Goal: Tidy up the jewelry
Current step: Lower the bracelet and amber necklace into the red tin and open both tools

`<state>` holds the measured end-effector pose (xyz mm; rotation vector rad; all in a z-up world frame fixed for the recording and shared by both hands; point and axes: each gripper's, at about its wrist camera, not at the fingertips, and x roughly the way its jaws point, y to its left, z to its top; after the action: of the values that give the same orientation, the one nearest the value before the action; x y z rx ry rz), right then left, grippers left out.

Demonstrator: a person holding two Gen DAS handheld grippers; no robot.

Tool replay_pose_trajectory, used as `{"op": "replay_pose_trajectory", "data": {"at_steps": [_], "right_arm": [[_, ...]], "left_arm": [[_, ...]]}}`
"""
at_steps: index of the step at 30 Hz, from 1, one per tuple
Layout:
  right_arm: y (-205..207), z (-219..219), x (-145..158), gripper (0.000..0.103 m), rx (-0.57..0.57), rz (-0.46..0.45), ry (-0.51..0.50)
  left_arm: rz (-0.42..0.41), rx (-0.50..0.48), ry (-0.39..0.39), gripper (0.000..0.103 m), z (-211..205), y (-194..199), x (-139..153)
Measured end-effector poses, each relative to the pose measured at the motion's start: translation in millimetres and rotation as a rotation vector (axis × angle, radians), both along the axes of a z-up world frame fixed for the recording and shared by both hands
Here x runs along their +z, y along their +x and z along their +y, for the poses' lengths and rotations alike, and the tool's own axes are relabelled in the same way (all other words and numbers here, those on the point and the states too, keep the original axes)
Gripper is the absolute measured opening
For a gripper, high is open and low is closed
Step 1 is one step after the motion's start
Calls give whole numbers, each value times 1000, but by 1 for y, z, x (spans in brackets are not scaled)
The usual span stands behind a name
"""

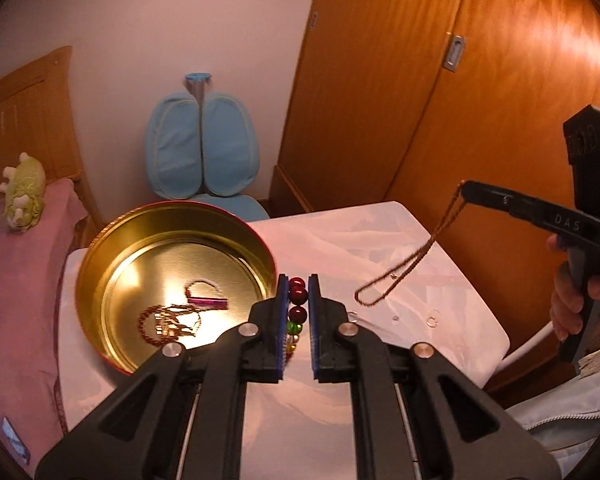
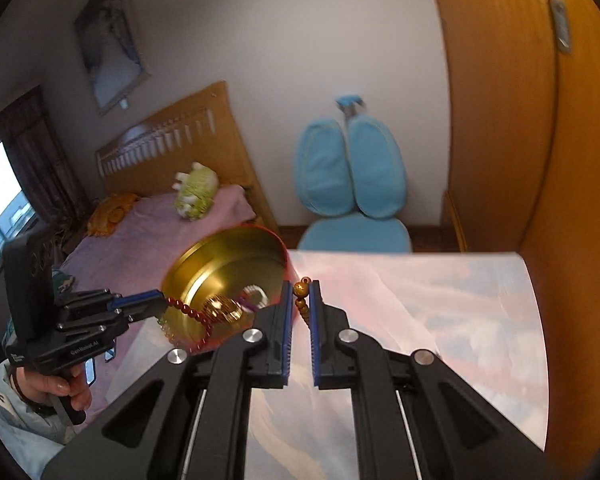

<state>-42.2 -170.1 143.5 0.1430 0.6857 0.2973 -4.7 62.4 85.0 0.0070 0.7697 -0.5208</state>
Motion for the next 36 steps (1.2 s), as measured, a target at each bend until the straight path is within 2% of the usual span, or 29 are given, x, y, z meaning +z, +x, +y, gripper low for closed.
{"op": "replay_pose_trajectory", "data": {"at_steps": [8, 18, 23, 26, 31, 36], "right_arm": [[43, 62, 43, 9, 149, -103, -2], [98, 126, 60, 9, 225, -109, -51], [120, 151, 48, 8, 245, -93, -83], [135, 159, 34, 8, 246, -59, -100], [163, 172, -2, 8, 229, 21, -141], [186, 180, -55, 8, 231, 151, -190]], "left_arm": [[-17, 156, 25, 9, 58, 12, 8], [5, 210, 29, 9, 83, 47, -5], [23, 212, 9, 9, 91, 73, -13], [40, 208, 22, 9, 92, 91, -21], [82, 207, 119, 9, 86, 121, -52], [178, 188, 198, 9, 82, 138, -95]]}}
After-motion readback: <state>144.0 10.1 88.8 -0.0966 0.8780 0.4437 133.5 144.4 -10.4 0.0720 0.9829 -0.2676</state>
